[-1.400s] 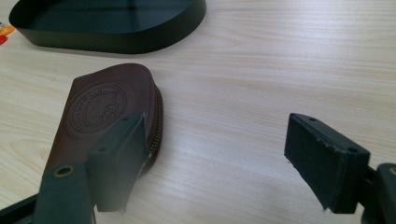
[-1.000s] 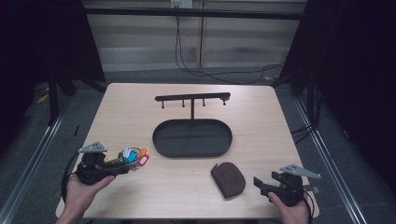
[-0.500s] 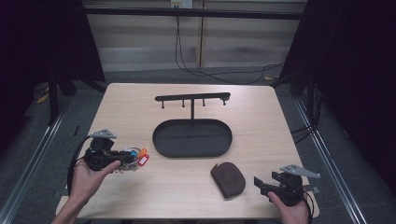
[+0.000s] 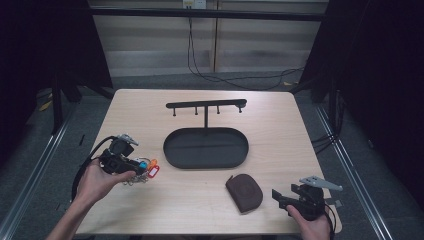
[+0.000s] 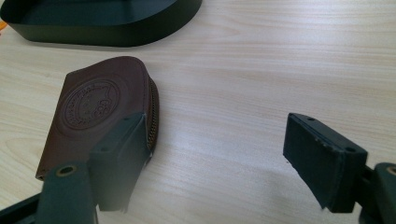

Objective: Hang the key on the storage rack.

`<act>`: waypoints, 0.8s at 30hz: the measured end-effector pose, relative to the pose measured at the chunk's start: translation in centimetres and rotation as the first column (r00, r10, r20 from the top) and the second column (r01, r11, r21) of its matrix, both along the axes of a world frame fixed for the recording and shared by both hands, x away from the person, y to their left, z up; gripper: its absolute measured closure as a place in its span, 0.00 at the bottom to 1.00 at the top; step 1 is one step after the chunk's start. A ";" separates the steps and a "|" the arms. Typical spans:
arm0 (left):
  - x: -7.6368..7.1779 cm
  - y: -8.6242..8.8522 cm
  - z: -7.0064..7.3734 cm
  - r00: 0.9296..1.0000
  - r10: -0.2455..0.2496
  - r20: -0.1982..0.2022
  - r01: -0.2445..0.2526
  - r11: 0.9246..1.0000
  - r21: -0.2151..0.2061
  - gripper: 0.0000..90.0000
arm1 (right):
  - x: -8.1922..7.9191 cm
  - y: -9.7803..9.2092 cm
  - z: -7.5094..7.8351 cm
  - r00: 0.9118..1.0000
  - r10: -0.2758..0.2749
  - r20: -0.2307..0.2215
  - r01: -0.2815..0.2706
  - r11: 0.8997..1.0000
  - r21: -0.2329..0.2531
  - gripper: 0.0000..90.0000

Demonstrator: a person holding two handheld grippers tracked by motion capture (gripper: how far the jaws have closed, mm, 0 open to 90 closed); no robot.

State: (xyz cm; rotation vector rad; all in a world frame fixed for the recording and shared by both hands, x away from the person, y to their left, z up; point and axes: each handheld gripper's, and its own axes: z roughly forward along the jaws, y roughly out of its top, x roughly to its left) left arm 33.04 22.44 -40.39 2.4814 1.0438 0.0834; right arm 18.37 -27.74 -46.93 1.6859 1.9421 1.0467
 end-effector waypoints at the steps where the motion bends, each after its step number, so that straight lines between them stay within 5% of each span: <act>1: 0.5 -0.2 0.1 1.000 -0.003 -0.016 0.003 1.000 0.021 0.73 | 0.0 0.0 0.0 1.000 0.001 -0.001 -0.001 1.000 -0.001 0.24; 8: 2.1 -0.6 -0.1 0.998 0.006 -0.068 -0.001 0.998 0.067 0.66 | 0.0 0.0 -0.1 1.000 -0.006 -0.003 0.006 1.000 -0.001 0.24; 16: 3.2 -1.8 -1.4 0.991 -0.057 -0.124 0.077 0.984 0.161 0.78 | 0.1 0.1 -0.2 1.000 -0.001 -0.013 0.001 1.000 -0.001 0.23; 24: 4.2 -2.6 -2.6 0.982 -0.077 -0.171 0.110 0.975 0.195 0.84 | 0.2 0.1 -0.2 1.000 0.002 -0.016 -0.002 1.000 -0.002 0.23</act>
